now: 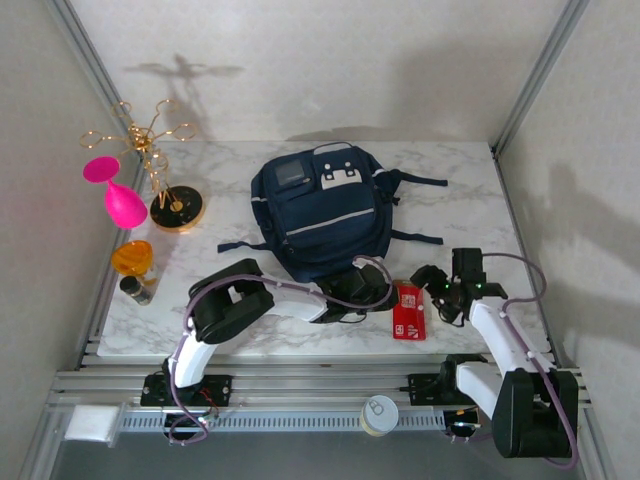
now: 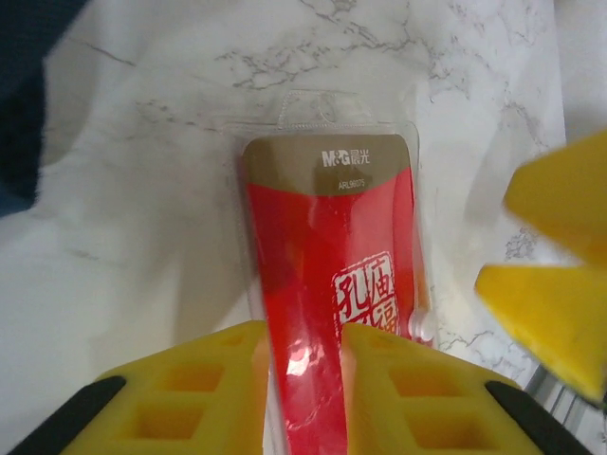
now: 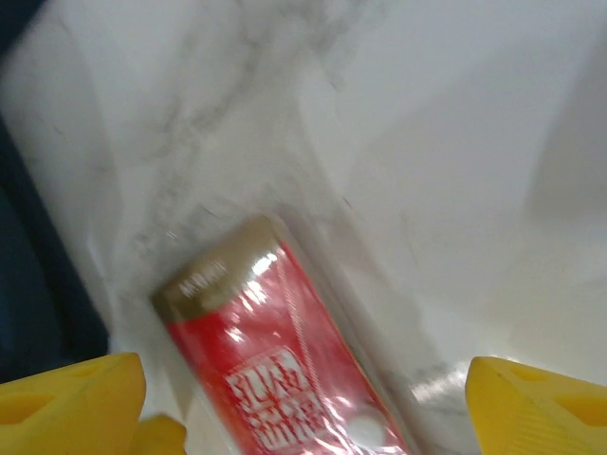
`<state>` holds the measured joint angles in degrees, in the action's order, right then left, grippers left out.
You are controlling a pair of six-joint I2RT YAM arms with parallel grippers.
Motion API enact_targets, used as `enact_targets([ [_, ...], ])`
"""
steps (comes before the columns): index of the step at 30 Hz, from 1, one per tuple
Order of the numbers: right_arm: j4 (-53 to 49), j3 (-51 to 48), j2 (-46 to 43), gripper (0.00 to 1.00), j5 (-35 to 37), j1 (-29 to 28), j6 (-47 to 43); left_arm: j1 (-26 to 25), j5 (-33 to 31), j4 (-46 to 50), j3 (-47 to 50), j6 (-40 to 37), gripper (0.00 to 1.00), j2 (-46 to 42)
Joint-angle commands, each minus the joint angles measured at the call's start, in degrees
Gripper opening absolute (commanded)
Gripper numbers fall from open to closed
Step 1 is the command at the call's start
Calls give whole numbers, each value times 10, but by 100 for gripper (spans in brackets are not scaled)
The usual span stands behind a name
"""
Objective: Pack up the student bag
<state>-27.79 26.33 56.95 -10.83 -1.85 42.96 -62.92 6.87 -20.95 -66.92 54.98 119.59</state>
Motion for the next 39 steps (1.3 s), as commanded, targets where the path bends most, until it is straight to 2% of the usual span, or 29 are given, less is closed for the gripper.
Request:
enact_targets([
  [1, -9, -23, -15, 83, -24, 0, -4, 2, 27, -20, -33, -1, 19, 21],
  [7, 19, -49, -10, 78, -58, -1, -6, 6, 31, -3, -57, -8, 6, 55],
  [10, 23, -50, -13, 75, -82, -1, -9, 7, 13, 20, -55, -8, 0, 60],
  [14, 20, -48, -33, 74, -128, -1, -12, 14, 2, 18, -18, 8, 0, 49],
  [25, -31, -23, -48, 74, -158, -1, -50, 22, -3, -10, 18, 25, 0, 40],
  [29, -15, -25, -64, 73, -219, -2, -57, 29, 4, -22, 31, 35, 0, 38],
  [32, -22, -17, -69, 72, -234, -2, -71, 34, 4, -37, 47, 41, 0, 30],
  [39, 22, -32, -65, 56, -278, -1, -68, 42, 9, -73, 79, 65, 0, 17],
])
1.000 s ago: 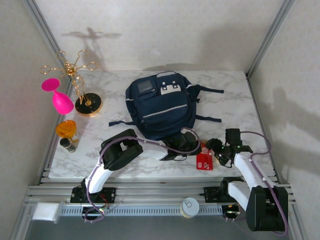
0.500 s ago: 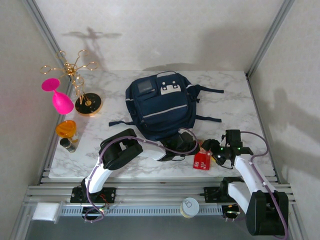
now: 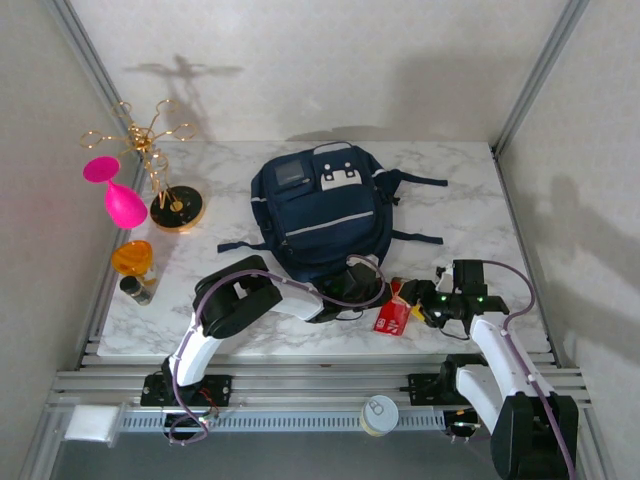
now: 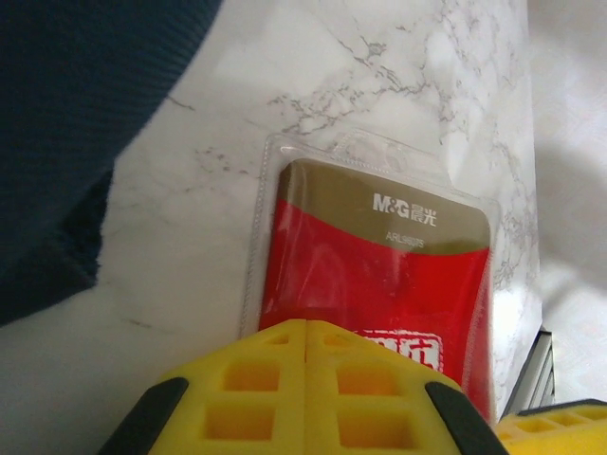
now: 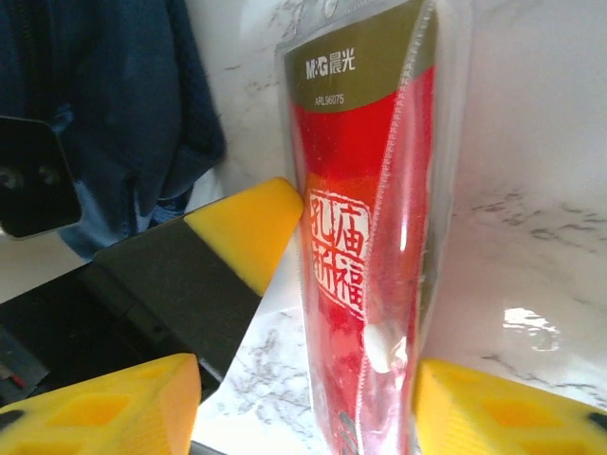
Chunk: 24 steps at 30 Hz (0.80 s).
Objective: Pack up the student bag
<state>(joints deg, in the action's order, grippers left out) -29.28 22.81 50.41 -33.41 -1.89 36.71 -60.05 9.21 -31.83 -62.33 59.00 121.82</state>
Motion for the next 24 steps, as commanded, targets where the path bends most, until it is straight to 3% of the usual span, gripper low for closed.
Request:
enact_targets([
  [1, 40, 1, 1, 54, -57, -1, -7, 14, -13, 27, 40, 28, 0, -9],
  [6, 50, -6, 4, 44, -48, -1, -18, 16, -7, 23, 42, 27, 0, -14],
  [14, 97, -22, 47, 36, -63, -1, -31, 15, 9, 5, 38, 32, 0, -13],
  [24, 120, -23, 66, 17, -56, -1, -28, 15, 15, 19, 25, 22, 0, -18],
])
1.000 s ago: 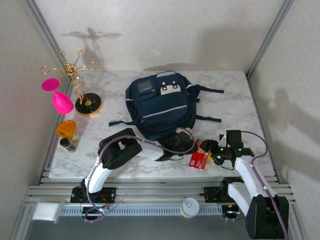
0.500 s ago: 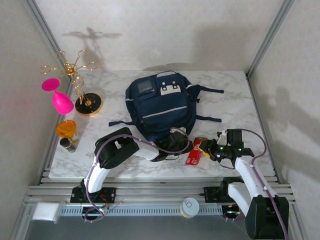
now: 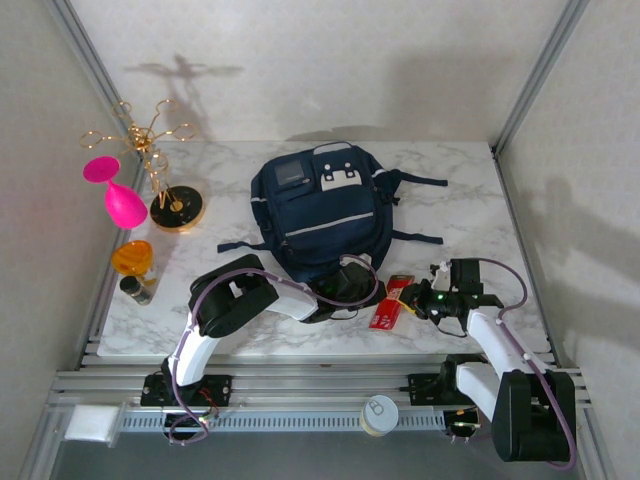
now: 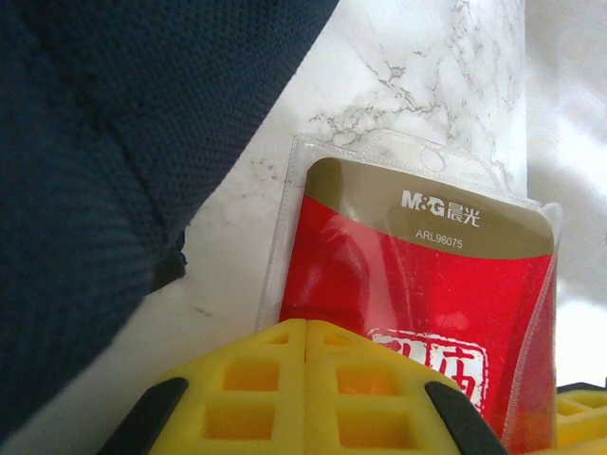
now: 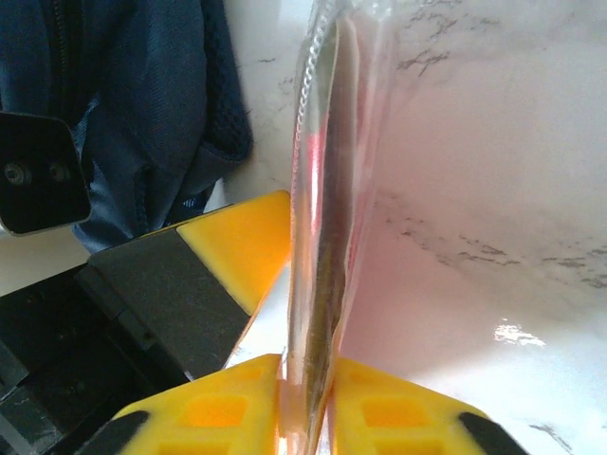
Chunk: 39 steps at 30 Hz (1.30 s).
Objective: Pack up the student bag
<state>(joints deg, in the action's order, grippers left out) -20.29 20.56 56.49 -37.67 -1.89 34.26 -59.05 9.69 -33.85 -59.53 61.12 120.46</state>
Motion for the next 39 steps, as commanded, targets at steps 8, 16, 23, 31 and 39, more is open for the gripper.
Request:
enact_targets([
  [8, 12, 14, -21, 12, 4, 0, 1, 7, 12, 78, -27, -25, 1, -28],
  [16, -53, 101, -56, 10, 58, 3, 1, 13, 9, 220, -75, -143, 23, -131],
  [23, -81, 171, -88, 11, 59, 1, 7, 44, -11, 363, -99, -270, 39, -277],
  [31, 9, 182, -45, 10, 8, -22, 41, 112, -160, 517, -76, -473, 63, -369],
  [39, 120, 156, 5, 12, -34, -38, 78, 128, -207, 545, -83, -643, 78, -323],
])
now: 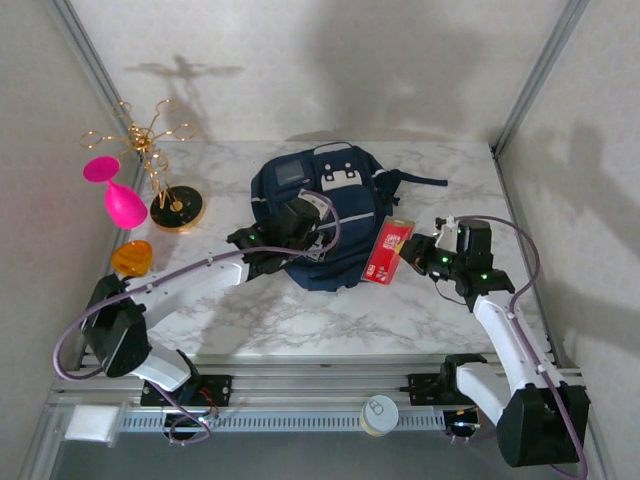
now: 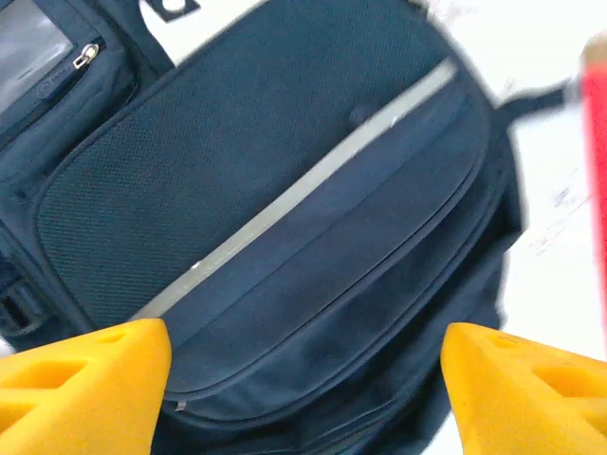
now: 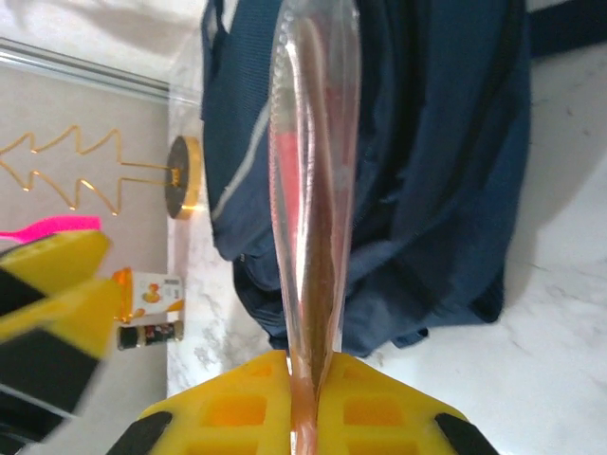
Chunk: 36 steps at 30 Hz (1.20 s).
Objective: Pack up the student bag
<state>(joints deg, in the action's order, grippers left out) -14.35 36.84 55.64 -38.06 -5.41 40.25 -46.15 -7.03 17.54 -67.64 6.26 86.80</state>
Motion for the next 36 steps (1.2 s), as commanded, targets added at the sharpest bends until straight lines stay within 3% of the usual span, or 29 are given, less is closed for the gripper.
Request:
enact_targets([
  [1, 55, -3, 22, 13, -26, -3, 8, 0, -47, 27, -8, -105, 80, 21],
  [6, 53, 1, 47, 13, -23, -1, 0, 4, -48, 31, -57, -153, 82, 70],
  [12, 52, 2, 48, 14, -23, 19, -10, 3, 30, 63, -102, -195, 87, 129],
  [22, 49, 6, 70, 14, -42, 34, -28, 9, -47, 80, -150, -227, 91, 214],
  [27, 49, 4, 73, 14, -43, 35, -32, 24, -68, 77, -171, -235, 88, 208],
  [36, 40, 14, 80, 13, -55, 34, -38, 58, -36, 129, -241, -247, 73, 217],
])
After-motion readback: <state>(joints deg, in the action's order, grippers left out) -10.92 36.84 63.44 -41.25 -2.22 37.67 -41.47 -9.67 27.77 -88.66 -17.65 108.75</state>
